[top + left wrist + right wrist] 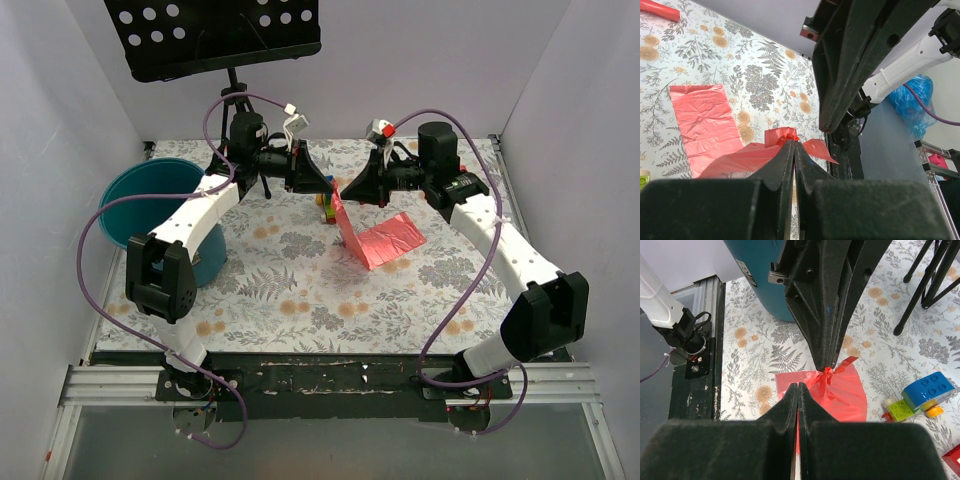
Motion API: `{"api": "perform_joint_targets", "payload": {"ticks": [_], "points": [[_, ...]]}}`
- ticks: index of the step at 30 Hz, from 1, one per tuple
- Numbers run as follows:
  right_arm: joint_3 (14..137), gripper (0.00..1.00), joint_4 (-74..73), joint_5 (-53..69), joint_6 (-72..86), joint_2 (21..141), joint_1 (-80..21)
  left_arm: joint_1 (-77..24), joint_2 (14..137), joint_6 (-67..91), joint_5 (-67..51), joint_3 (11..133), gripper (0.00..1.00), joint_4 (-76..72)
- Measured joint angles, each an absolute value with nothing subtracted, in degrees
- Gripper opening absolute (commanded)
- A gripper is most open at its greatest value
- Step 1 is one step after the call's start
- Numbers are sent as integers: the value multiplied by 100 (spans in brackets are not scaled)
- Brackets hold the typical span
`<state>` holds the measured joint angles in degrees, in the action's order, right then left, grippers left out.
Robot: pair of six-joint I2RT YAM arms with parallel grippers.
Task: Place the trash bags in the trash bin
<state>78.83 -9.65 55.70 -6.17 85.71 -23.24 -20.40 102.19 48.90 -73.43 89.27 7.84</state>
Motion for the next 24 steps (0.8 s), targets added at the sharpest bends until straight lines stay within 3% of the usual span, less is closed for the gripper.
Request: {"api": "perform_joint_targets", "payload": {"ticks": [5, 6, 7, 8, 13, 19, 23, 24], "points": [[7883, 1, -967, 5564, -626, 8473, -2290, -2036, 10219, 4834, -7308, 8927, 0, 856], [7883, 9, -969, 5559, -624, 8473, -2287, -2036, 10219, 4829, -7306, 8927, 0, 862], [7878, 25, -969, 5540, -620, 8473, -2283, -2036, 10219, 4825, -7308, 8927, 0, 864], [7865, 34, -967, 5500, -602, 8473, -2283, -2036, 10219, 4825, -7310, 8927, 0, 867], [7848, 50, -923, 5369, -419, 8499, -2279, -2036, 10219, 4901, -7393, 8927, 0, 821], [7985, 46, -878, 5402, -346, 8814, -2338, -2036, 10202, 5043, -7467, 8853, 0, 709], [8038, 33, -864, 5415, -287, 9039, -2421, -2036, 10191, 5103, -7518, 8851, 0, 635], [8040, 20, -854, 5415, -268, 9065, -2438, -2036, 10186, 5122, -7535, 8849, 0, 602]]}}
